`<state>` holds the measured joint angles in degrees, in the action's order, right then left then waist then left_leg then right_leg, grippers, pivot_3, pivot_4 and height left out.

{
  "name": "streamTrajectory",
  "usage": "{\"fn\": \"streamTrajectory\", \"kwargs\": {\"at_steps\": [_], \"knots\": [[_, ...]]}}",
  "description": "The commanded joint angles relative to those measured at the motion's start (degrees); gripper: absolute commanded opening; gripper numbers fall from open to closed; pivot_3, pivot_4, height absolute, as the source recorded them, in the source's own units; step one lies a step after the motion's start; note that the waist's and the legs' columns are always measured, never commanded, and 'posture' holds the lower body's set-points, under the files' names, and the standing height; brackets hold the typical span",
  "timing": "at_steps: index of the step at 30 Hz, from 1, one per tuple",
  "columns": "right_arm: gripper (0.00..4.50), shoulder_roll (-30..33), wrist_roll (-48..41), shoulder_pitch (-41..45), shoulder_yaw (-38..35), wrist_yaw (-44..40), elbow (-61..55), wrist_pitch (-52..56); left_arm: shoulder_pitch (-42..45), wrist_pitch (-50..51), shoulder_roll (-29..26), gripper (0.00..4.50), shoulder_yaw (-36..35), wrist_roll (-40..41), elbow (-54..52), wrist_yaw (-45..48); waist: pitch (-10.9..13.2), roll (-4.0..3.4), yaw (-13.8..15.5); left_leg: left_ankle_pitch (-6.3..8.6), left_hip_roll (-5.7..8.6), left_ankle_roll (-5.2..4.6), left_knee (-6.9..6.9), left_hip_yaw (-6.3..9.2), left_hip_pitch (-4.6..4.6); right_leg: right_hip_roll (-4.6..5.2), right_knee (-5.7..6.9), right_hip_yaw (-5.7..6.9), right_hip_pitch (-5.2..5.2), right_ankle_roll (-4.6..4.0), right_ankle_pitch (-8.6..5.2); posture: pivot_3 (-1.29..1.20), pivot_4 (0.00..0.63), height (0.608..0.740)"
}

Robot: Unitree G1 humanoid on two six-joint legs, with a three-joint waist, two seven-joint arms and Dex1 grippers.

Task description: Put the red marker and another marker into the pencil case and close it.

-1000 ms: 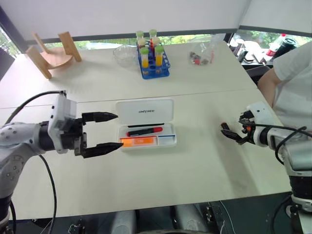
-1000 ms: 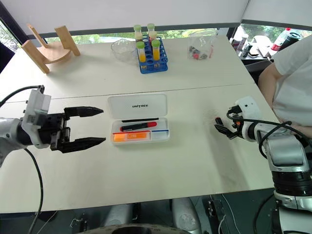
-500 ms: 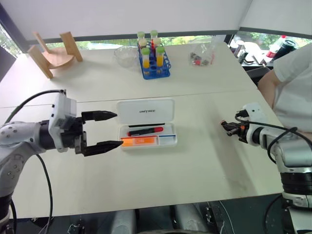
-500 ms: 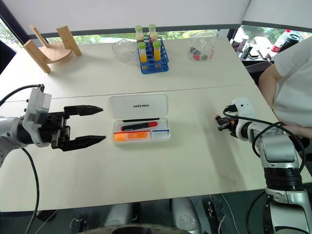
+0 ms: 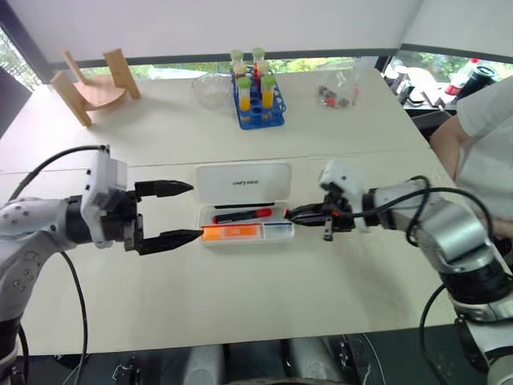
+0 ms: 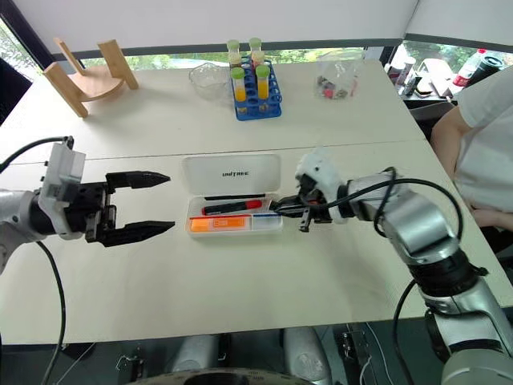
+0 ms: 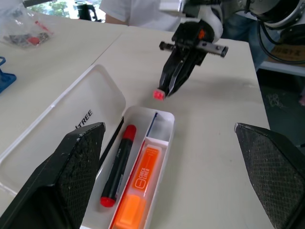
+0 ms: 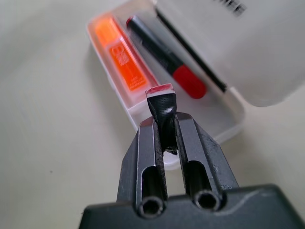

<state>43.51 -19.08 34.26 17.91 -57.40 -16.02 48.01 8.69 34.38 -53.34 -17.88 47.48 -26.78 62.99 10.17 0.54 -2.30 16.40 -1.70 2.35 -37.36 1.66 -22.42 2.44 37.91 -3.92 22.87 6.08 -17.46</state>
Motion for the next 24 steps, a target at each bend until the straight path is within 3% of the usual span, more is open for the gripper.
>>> {"fn": "streamTrajectory", "kwargs": {"at_steps": [1, 7, 12, 16, 20, 24], "knots": [[0.03, -1.34, 3.06, 3.24, 2.59, -1.89, 3.56, -5.24, -0.97, -0.56, 0.19, 4.5, -1.2, 0.26, -2.62, -1.1, 0.01, 0.01, -0.11, 0.0, 0.0, 0.0, -0.01, -0.01, 0.0, 0.0, 0.0, 0.0, 0.0, 0.0, 0.0, 0.0, 0.15, 0.74], [0.03, -1.84, 7.15, 5.12, 6.07, -5.2, 8.44, -11.17, -3.96, 0.44, 0.01, 4.5, -3.34, 2.18, -5.74, -3.22, 0.01, 0.01, -0.19, 0.0, -0.03, 0.0, 0.03, 0.02, 0.0, -0.02, 0.0, 0.0, 0.05, 0.0, 0.0, 0.0, 0.15, 0.74], [2.17, -2.15, 7.67, 5.45, 6.42, -8.3, 9.21, -12.64, -6.82, 0.65, -1.11, 4.5, -5.12, 2.66, -6.98, -2.85, 0.01, 0.01, -0.19, 0.0, -0.03, 0.0, 0.02, 0.03, 0.0, 0.01, 0.0, 0.0, 0.05, 0.0, 0.0, 0.0, 0.15, 0.74], [4.36, -2.73, 8.4, 5.86, 6.34, -9.25, 9.57, -12.95, -6.89, 0.61, -1.3, 4.5, -5.63, 2.96, -6.59, -3.02, 0.01, 0.01, -0.16, -0.01, -0.03, 0.02, 0.0, 0.02, 0.0, 0.0, 0.02, 0.01, 0.04, 0.0, 0.0, 0.0, 0.15, 0.74], [4.47, -2.84, 7.31, 6.65, 4.1, -9.82, 8.86, -12.12, -6.55, 0.17, -1.16, 4.5, -5.3, 2.16, -5.68, -3.25, 0.01, 0.01, -0.17, -0.01, -0.02, 0.02, -0.01, 0.01, 0.0, 0.0, 0.02, 0.01, 0.04, 0.0, 0.0, 0.0, 0.15, 0.74], [4.47, -1.42, -2.1, 6.81, -5.08, -13.34, 5.05, -9.03, -4.38, 0.74, -0.91, 4.5, -4.16, -0.17, -1.39, -5.96, 0.03, -0.01, -0.04, -0.01, -0.02, 0.02, 0.0, 0.03, 0.0, 0.0, 0.03, 0.02, 0.04, 0.0, 0.0, 0.0, 0.15, 0.74]]}}
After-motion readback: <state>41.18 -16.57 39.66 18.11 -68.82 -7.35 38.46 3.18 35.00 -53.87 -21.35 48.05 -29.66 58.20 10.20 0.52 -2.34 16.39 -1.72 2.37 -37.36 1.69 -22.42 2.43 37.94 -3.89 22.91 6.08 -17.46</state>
